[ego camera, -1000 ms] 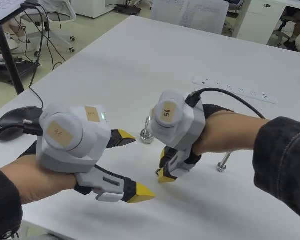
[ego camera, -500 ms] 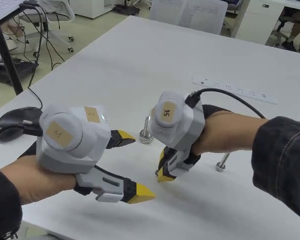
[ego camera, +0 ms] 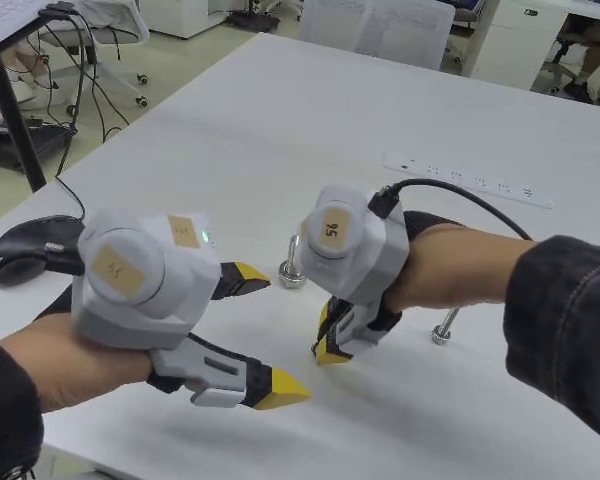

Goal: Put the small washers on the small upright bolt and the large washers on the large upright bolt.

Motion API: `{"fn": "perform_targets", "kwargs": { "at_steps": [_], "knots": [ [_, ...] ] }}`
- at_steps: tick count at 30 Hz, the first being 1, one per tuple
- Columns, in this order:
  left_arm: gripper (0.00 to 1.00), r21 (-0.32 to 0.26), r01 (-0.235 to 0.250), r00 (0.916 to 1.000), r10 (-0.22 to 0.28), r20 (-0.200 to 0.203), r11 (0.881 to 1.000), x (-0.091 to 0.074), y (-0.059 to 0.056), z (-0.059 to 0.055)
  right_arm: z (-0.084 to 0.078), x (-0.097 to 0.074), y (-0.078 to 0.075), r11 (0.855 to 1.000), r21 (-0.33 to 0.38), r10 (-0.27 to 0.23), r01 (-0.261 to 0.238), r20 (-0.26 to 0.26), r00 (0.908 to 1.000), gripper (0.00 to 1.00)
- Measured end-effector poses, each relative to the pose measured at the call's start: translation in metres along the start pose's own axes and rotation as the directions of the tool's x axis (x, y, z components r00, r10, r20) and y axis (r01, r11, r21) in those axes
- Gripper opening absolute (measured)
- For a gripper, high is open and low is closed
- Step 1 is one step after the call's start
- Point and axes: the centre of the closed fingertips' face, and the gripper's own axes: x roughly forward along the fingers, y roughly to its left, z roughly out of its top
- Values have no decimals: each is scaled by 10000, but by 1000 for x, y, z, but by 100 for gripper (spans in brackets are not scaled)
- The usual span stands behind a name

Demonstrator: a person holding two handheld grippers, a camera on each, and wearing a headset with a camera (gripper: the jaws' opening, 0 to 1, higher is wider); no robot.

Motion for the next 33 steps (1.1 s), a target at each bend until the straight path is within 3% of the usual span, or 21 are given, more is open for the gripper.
{"fn": "perform_targets", "kwargs": {
  "at_steps": [11,25,33],
  "knots": [
    [71,32,67,10000,-67,-60,10000,1,-2,-1,-7,-19,-4,9987,454,-228,219,189,9996,13],
    [71,84,135,9999,-135,-51,9999,0,-5,-1,-28,-56,-20,9900,1130,-883,848,264,9957,13],
    [71,97,135,9999,-135,-35,9999,-1,-5,-1,-42,-69,-24,9831,1490,-1109,1065,217,9936,13]
  ]
}}
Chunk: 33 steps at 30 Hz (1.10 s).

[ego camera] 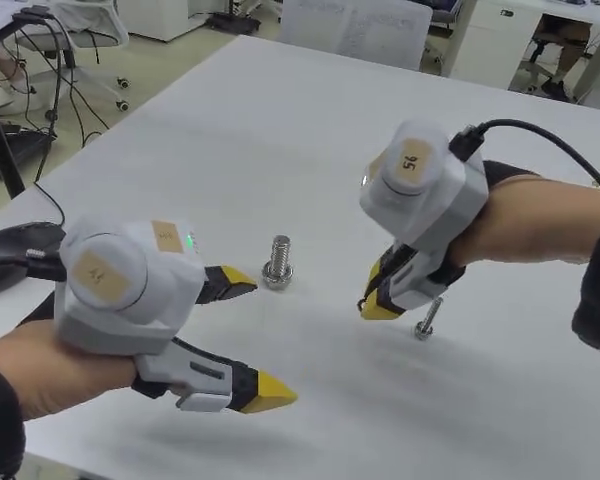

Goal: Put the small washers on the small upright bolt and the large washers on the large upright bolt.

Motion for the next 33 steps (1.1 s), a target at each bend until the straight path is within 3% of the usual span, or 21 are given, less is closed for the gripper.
{"fn": "perform_targets", "kwargs": {
  "at_steps": [21,33],
  "knots": [
    [71,30,48,10000,-48,-9,10000,1,-2,0,-37,-36,-17,9944,784,-705,710,-83,9975,13],
    [71,36,56,10000,-56,-61,10000,1,-2,-1,-57,-44,-27,9899,1069,-892,927,-367,9953,13]
  ]
}}
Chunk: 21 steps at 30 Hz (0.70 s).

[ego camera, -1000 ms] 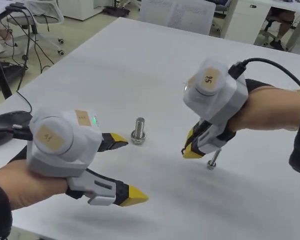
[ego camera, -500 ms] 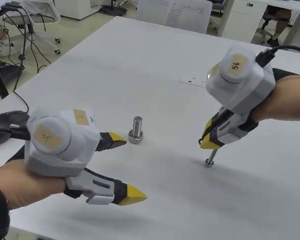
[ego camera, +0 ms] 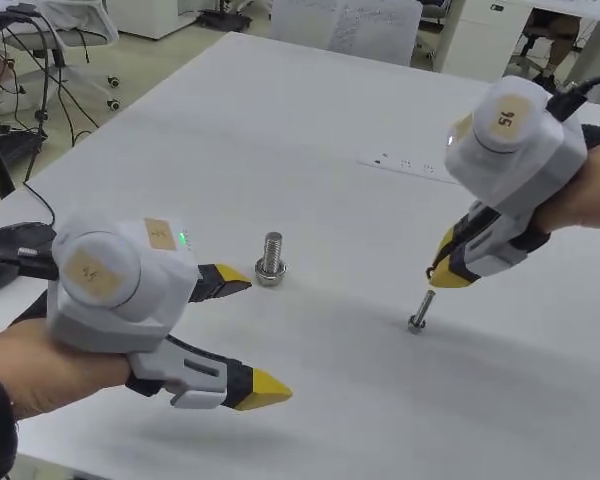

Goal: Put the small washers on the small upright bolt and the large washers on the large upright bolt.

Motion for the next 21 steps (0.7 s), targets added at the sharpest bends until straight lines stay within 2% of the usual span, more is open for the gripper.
{"fn": "perform_targets", "kwargs": {
  "at_steps": [21],
  "knots": [
    [70,-67,-19,10000,18,-76,10000,1,1,-2,-13,20,3,9990,28,443,-442,-393,9982,14]
  ]
}}
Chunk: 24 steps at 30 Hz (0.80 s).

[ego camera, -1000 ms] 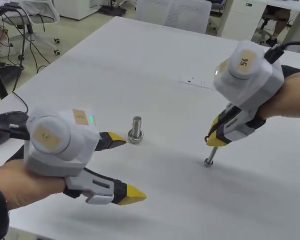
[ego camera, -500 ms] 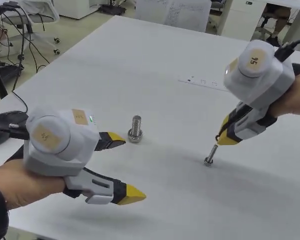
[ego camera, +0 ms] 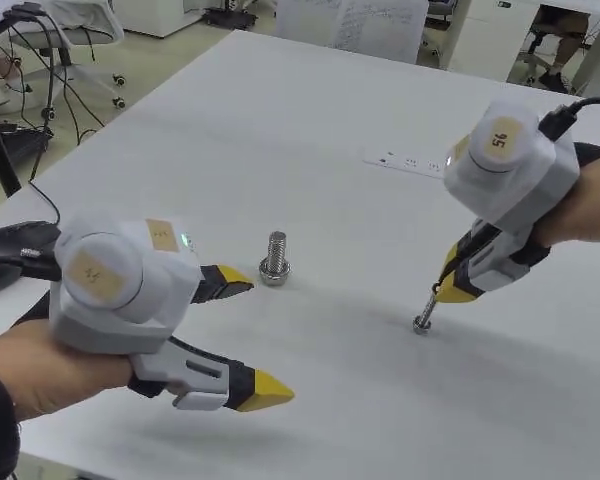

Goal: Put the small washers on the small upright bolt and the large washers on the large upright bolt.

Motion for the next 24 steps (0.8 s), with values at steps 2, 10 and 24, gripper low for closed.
{"fn": "perform_targets", "kwargs": {
  "at_steps": [2,10,24],
  "knots": [
    [70,-2,-4,10000,4,-9,10000,0,0,0,0,2,0,10000,63,51,-51,6,10000,14],
    [70,-32,-9,10000,8,-32,10000,0,1,-1,-1,10,0,9998,81,190,-190,-44,9998,14],
    [70,-49,9,10000,-10,-78,10000,0,0,-2,-4,30,7,9993,170,325,-322,-186,9993,14]
  ]
}}
